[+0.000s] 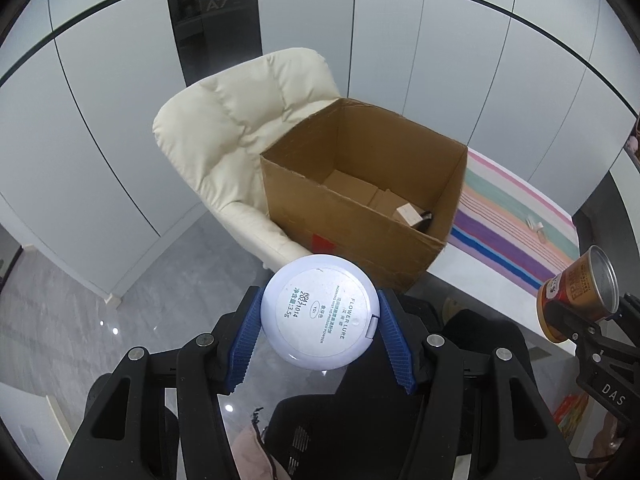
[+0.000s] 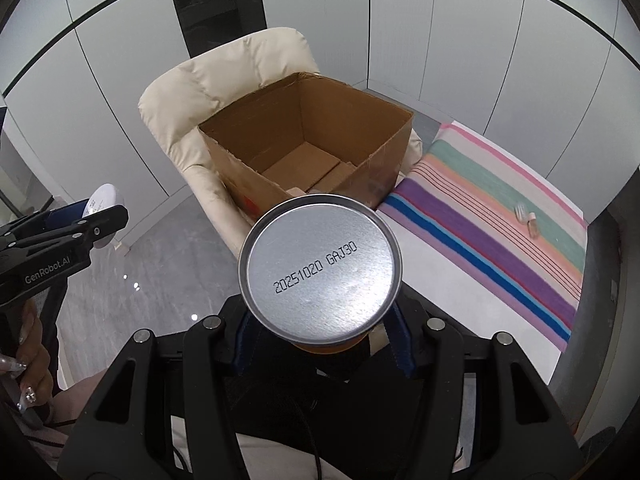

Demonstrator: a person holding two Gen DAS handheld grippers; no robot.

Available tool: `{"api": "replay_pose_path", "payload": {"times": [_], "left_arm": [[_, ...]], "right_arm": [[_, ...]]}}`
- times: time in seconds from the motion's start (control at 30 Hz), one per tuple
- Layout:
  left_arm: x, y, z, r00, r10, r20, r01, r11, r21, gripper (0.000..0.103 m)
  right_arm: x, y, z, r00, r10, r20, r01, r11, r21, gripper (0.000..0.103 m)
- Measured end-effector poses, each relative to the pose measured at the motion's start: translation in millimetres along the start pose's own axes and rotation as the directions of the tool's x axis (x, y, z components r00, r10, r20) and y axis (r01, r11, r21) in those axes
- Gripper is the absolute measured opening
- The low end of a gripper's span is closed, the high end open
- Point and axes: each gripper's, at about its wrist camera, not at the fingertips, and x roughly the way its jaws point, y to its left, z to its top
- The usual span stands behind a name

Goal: Organize objects
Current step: 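Lift the held tin can and compact and carry them toward the cardboard box, then open the right tool to drop the tin can while the left tool drops the compact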

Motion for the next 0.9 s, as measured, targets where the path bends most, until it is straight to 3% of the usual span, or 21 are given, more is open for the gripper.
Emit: {"api": "replay_pose_path", "payload": {"times": [0.23, 0.43, 0.9], "left_arm": [[11.3, -4.0, 7.6, 1.0, -0.006, -0.01, 0.007, 1.0, 0.021, 0.059], [29.1, -15.4, 27.3, 1.0, 0.002, 0.028, -0.004, 0.997, 0.071, 0.059], [105.0, -43.9, 119.4, 0.993, 0.069, 0.09, -0.078, 0.993, 0.092, 0.059]], "right_arm": [[5.8, -3.7, 5.4, 1.0, -0.013, -0.009, 0.013, 1.0, 0.014, 0.057], [16.9, -12.3, 14.3, 1.0, -0.021, -0.008, 0.021, 1.0, 0.01, 0.057], [73.2, -10.1, 92.4, 0.996, -0.076, 0.055, 0.079, 0.995, -0.059, 0.057]]}}
